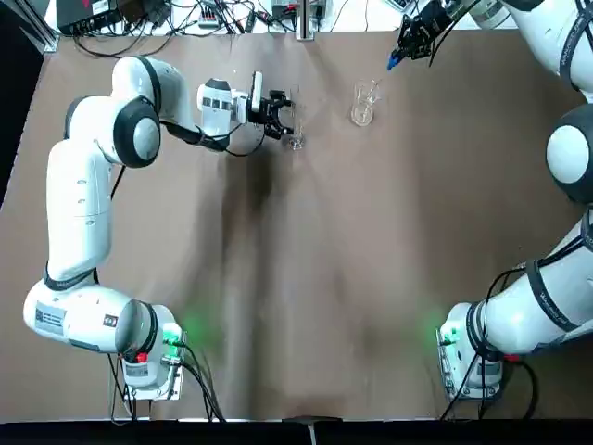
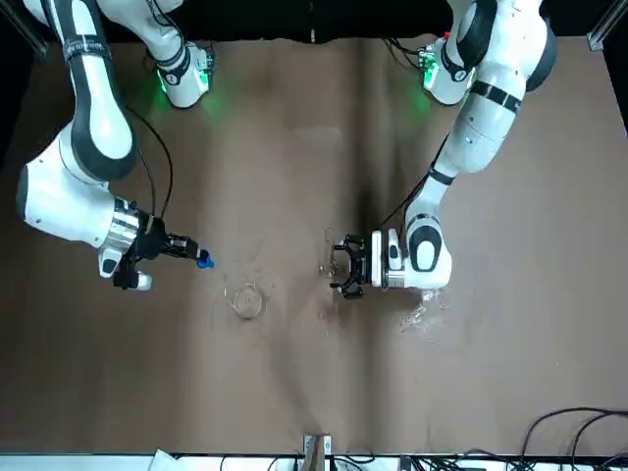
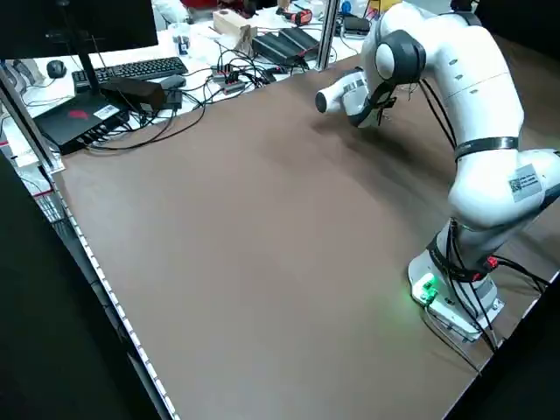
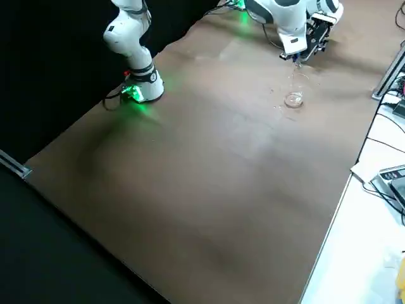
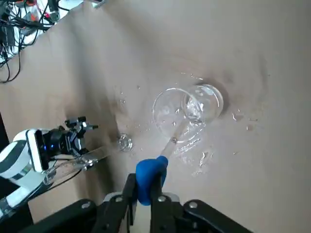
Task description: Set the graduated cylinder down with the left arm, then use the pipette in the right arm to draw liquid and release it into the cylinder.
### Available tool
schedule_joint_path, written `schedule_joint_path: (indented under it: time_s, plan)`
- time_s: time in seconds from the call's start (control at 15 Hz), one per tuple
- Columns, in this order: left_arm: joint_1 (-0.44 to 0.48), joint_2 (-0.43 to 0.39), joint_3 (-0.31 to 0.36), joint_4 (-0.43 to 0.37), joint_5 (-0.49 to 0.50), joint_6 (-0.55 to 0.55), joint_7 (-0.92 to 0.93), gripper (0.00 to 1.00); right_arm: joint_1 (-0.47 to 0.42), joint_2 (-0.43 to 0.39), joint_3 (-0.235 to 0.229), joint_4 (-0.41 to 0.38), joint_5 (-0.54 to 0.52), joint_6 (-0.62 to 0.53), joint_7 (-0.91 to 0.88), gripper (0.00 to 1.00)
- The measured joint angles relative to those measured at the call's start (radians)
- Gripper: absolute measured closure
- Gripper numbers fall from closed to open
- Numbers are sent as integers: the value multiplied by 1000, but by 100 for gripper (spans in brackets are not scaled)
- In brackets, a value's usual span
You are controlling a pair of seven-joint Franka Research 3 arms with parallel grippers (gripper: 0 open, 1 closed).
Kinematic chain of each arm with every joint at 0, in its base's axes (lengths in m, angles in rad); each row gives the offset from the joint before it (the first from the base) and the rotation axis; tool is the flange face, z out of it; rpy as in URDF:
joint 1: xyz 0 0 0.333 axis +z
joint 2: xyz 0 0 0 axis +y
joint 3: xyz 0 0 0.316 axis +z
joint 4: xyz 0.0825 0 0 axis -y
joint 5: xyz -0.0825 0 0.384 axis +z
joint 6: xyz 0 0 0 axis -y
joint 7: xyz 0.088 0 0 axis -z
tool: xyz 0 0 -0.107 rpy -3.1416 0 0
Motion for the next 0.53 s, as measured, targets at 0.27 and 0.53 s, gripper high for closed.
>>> schedule_joint_path:
  time_s: [0.27,0.53]
  plan:
    - [75,0,26,0,52,2,-1,0,-9,-1,-5,37,0,-39,18,85]
    - [210,-18,29,7,226,-16,-41,0,-9,-8,-4,57,0,-52,43,85]
